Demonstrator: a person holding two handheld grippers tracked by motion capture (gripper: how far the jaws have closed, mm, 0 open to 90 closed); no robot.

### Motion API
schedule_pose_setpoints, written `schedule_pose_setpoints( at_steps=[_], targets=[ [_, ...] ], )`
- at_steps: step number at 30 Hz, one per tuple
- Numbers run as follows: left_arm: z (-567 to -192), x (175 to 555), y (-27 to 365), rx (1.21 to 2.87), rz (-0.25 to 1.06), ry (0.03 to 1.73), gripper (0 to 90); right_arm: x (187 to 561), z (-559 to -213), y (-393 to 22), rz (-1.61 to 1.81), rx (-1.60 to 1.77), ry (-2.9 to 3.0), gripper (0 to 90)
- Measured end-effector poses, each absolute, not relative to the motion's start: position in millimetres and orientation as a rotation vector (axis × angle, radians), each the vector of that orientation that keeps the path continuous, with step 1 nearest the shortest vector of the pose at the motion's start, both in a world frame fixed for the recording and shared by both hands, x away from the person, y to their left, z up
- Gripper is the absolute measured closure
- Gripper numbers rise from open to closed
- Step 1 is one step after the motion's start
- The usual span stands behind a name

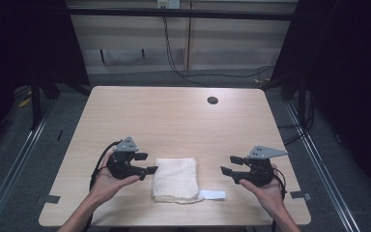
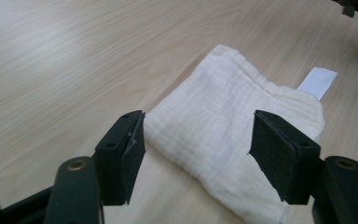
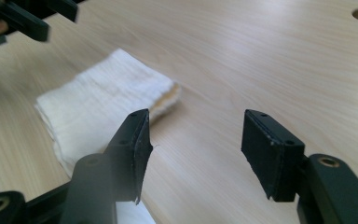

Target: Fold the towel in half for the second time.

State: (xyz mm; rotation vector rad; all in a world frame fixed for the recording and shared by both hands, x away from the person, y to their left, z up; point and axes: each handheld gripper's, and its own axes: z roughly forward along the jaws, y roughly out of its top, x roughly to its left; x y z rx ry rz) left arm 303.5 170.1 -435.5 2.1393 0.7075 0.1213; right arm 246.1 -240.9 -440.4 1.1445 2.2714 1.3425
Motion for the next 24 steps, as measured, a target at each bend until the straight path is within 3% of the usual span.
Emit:
schedule_pose_setpoints(
  at_steps=[8,24],
  targets=[
    [-445,290,214,2.014,0.205,0.894,36.2,239,-449,-264,1.31,1.204,2.218,40.2],
    [-463,257,260,2.011,0.194,0.926,31.1,232,-462,-297,1.299,1.291,2.109,34.9]
  ],
)
